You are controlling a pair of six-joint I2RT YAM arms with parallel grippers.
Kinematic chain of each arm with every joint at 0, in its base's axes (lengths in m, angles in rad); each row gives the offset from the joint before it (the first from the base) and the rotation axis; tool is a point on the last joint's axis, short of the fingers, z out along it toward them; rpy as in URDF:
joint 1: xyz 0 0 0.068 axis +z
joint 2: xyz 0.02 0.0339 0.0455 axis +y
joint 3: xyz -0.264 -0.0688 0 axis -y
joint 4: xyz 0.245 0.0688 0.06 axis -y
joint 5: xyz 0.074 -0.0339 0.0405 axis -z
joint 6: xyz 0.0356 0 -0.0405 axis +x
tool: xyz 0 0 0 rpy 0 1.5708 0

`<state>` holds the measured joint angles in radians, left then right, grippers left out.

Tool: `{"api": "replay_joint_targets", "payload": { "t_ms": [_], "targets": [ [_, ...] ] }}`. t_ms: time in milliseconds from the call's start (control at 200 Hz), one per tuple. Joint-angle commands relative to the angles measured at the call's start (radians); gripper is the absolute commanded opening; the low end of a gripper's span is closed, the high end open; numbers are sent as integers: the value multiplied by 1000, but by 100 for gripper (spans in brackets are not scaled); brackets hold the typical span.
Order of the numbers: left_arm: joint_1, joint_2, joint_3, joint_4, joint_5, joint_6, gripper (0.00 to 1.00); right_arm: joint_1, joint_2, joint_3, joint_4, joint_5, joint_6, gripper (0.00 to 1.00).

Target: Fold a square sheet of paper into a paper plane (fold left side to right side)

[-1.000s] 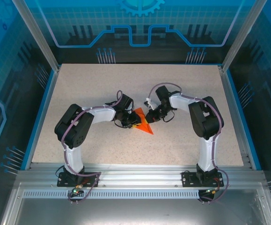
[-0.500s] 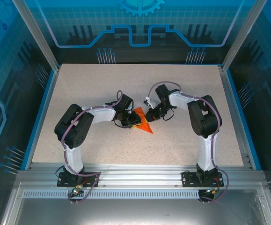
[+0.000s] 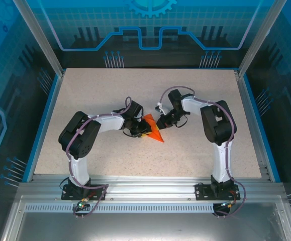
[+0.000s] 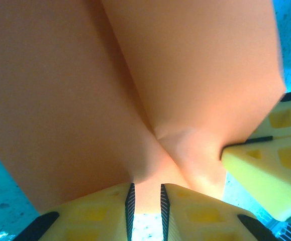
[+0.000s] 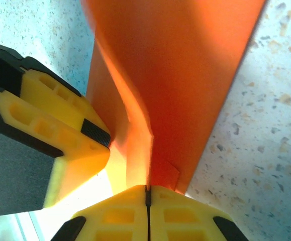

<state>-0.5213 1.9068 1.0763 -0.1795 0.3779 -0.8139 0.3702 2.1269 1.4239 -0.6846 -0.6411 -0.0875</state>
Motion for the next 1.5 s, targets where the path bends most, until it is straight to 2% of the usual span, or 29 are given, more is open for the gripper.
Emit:
{"api": "replay_joint_targets", "payload": {
  "t_ms": [0, 585, 975, 1495],
  "targets": [
    [-7, 8, -3, -39, -14, 7, 25, -20, 37, 34, -44, -32, -14, 6],
    [-7, 2, 16, -48, -10, 10, 25, -11, 83, 58, -70, -30, -11, 7],
    [-2, -97, 119, -145, -10, 49, 31, -9, 90, 55, -69, -25, -3, 7],
    [24, 107, 283, -170, -5, 59, 27, -5, 90, 50, -67, -26, -4, 9]
  ]
}}
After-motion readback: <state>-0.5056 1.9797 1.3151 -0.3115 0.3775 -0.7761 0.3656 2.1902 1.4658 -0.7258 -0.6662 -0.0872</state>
